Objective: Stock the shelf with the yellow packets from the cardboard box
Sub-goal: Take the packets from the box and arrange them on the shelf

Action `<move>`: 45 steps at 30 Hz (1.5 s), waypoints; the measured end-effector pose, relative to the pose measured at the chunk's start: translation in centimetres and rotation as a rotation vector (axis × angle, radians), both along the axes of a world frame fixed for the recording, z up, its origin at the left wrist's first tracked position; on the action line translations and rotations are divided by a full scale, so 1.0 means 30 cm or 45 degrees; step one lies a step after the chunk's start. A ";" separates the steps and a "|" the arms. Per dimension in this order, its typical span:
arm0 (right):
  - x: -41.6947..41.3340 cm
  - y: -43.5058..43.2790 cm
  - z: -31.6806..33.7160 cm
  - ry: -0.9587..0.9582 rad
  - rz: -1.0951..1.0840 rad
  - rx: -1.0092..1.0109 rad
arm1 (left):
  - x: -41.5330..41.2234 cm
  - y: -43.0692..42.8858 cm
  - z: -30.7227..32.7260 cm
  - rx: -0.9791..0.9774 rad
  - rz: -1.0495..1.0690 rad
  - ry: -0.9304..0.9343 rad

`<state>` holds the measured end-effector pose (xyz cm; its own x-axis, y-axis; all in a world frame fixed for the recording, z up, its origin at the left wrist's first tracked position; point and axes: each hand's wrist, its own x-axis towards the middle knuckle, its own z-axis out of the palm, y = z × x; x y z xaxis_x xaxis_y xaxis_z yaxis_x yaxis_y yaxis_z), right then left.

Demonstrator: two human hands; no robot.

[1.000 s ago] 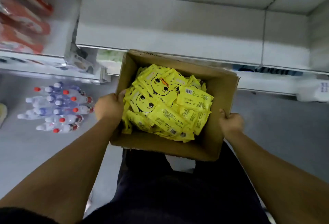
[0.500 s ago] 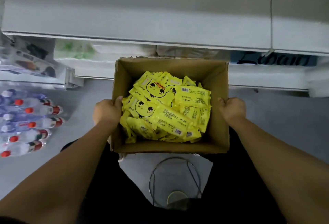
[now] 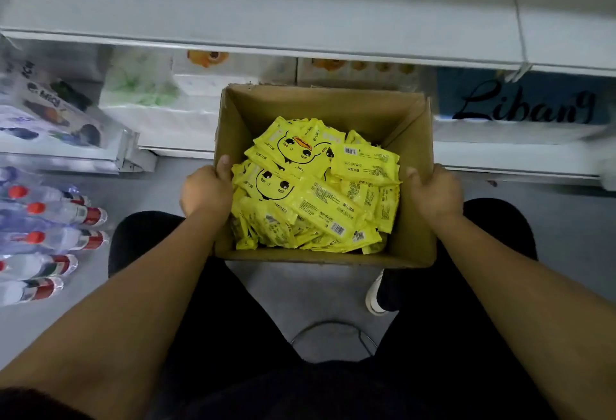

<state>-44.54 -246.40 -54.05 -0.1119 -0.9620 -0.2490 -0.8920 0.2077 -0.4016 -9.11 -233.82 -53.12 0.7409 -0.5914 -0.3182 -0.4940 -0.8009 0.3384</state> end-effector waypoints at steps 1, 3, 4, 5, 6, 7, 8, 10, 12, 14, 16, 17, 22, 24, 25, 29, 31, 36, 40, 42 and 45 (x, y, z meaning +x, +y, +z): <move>0.009 0.031 0.024 -0.068 0.012 -0.041 | -0.021 0.028 0.014 -0.047 0.023 0.043; 0.029 0.099 0.077 -0.182 0.071 -0.202 | -0.075 0.102 0.034 -0.141 0.095 0.117; 0.042 0.127 0.102 -0.194 0.147 -0.307 | -0.103 0.140 0.040 -0.179 0.126 0.140; 0.057 0.148 0.124 -0.193 0.252 -0.390 | -0.131 0.173 0.049 -0.211 0.153 0.152; 0.075 0.161 0.135 -0.206 0.367 -0.419 | -0.155 0.195 0.054 -0.246 0.180 0.157; 0.094 0.169 0.142 -0.248 0.465 -0.372 | -0.175 0.208 0.060 -0.292 0.207 0.158; 0.116 0.172 0.139 -0.313 0.536 -0.261 | -0.194 0.214 0.066 -0.351 0.230 0.159; 0.160 0.181 0.127 -0.452 0.584 0.030 | -0.227 0.223 0.070 -0.460 0.231 0.130; 0.190 0.192 0.091 -0.497 0.578 0.183 | -0.247 0.246 0.048 -0.512 0.148 0.082; 0.208 0.198 0.047 -0.442 0.575 0.256 | -0.245 0.272 0.020 -0.508 0.065 0.039; 0.223 0.194 -0.004 -0.381 0.587 0.341 | -0.235 0.280 0.009 -0.518 0.044 0.012; 0.234 0.191 -0.026 -0.365 0.587 0.395 | -0.230 0.272 0.010 -0.519 0.048 0.002; 0.300 0.152 -0.124 -0.227 0.580 0.482 | -0.209 0.227 -0.003 -0.468 0.152 0.041; 0.324 0.113 -0.145 -0.113 0.635 0.487 | -0.214 0.222 -0.020 -0.477 0.217 0.079; 0.336 0.096 -0.147 -0.119 0.665 0.528 | -0.223 0.219 -0.028 -0.495 0.253 0.090; 0.345 0.081 -0.138 -0.416 0.560 0.634 | -0.286 0.192 -0.028 -0.611 0.377 0.069; 0.332 0.104 -0.105 -0.621 0.371 0.623 | -0.313 0.183 -0.010 -0.649 0.402 0.090; 0.364 0.162 0.033 -1.279 -0.100 0.722 | -0.306 0.197 0.034 -0.710 0.243 0.169; 0.446 0.223 0.112 -1.651 -0.215 0.930 | -0.255 0.208 0.127 -0.622 0.223 0.829; 0.487 0.257 0.138 -1.741 -0.230 0.981 | -0.229 0.231 0.152 -0.637 0.303 1.141; 0.521 0.271 0.146 -1.624 -0.151 0.949 | -0.178 0.268 0.178 -0.735 0.414 1.083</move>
